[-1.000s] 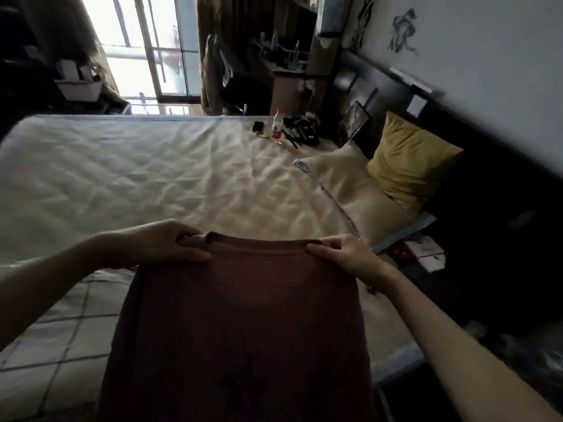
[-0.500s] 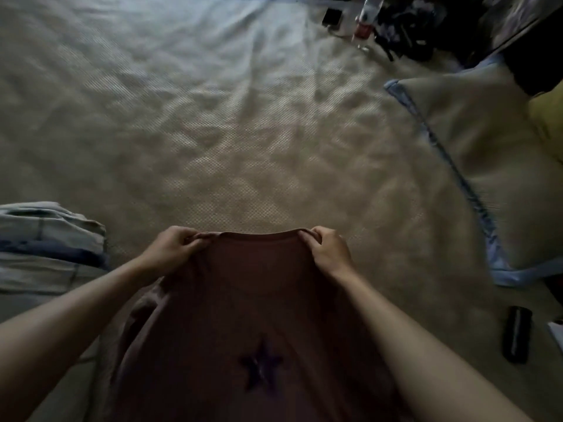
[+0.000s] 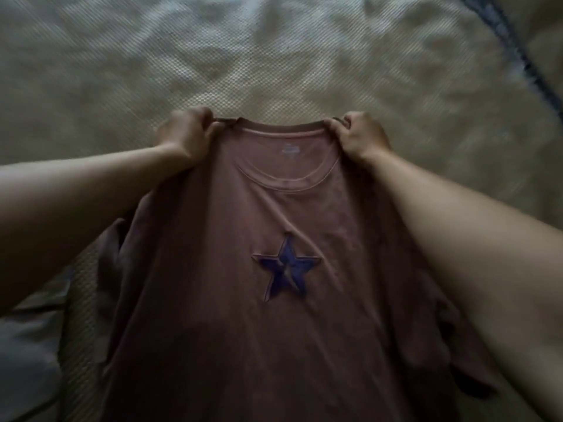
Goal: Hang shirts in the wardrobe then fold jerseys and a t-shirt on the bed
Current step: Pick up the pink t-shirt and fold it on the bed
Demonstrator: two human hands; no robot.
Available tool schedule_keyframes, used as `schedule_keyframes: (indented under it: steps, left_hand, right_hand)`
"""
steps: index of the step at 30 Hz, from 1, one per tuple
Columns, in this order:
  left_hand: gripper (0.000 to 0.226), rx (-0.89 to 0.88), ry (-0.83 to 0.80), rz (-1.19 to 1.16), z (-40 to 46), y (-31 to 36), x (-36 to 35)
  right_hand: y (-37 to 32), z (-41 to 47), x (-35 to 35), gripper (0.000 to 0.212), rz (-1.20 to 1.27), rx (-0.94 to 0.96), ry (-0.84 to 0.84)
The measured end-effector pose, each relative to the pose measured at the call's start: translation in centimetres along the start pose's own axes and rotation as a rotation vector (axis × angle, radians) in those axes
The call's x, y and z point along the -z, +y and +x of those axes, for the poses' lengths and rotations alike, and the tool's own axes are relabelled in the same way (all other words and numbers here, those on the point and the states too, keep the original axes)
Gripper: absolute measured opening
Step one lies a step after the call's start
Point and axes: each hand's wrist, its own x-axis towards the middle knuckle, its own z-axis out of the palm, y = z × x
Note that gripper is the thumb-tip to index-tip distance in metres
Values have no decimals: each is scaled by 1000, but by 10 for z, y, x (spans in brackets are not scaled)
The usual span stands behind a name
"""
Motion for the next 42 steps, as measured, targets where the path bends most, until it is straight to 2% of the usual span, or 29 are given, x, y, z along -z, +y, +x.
schedule_keyframes:
  steps: [4, 7, 9, 11, 12, 13, 16, 19, 22, 27, 30, 32, 35, 37, 40, 42]
  left_hand:
    - [23, -4, 78, 263, -7, 19, -6]
    - [37, -271, 167, 341, -31, 58, -16]
    - [52, -479, 76, 283, -63, 99, -37]
    - [61, -684, -124, 228, -106, 147, -70]
    - [64, -729, -211, 208, -125, 172, -83]
    - [66, -706, -267, 190, -138, 187, -93]
    - [68, -566, -271, 182, -140, 203, -112]
    - [69, -529, -254, 238, -138, 209, -115]
    - [68, -426, -246, 264, -129, 221, -112]
    - [67, -264, -281, 310, -102, 242, -111]
    - [66, -206, -347, 308, -98, 252, -109]
    - [67, -194, -384, 317, -96, 254, -104]
    - [67, -182, -442, 320, -92, 254, -94]
    - [67, -181, -468, 315, -91, 254, -90]
    - [67, -180, -485, 323, -90, 255, -91]
    - [67, -178, -484, 327, -91, 256, -92]
  right_hand:
    - [33, -21, 35, 69, 92, -72, -105]
    - [64, -43, 70, 56, 257, -206, -397]
    - [85, -55, 90, 53, 281, -257, -578]
    - [103, -68, 103, 49, 299, -294, -698]
    - [112, -74, 110, 44, 310, -307, -733]
    - [119, -79, 114, 41, 322, -314, -760]
    - [144, -81, 125, 46, 369, -337, -736]
    - [166, -80, 132, 18, 510, -355, -712]
    - [179, -88, 136, 20, 636, -354, -696]
    - [188, -112, 138, 35, 587, -339, -881]
    - [199, -136, 130, 14, 627, -396, -954]
    - [210, -149, 129, 11, 703, -426, -917]
    - [223, -164, 136, 30, 807, -475, -878]
    - [227, -172, 143, 28, 797, -463, -854]
    - [234, -174, 156, 24, 701, -392, -687]
    - [242, -172, 165, 32, 677, -348, -611]
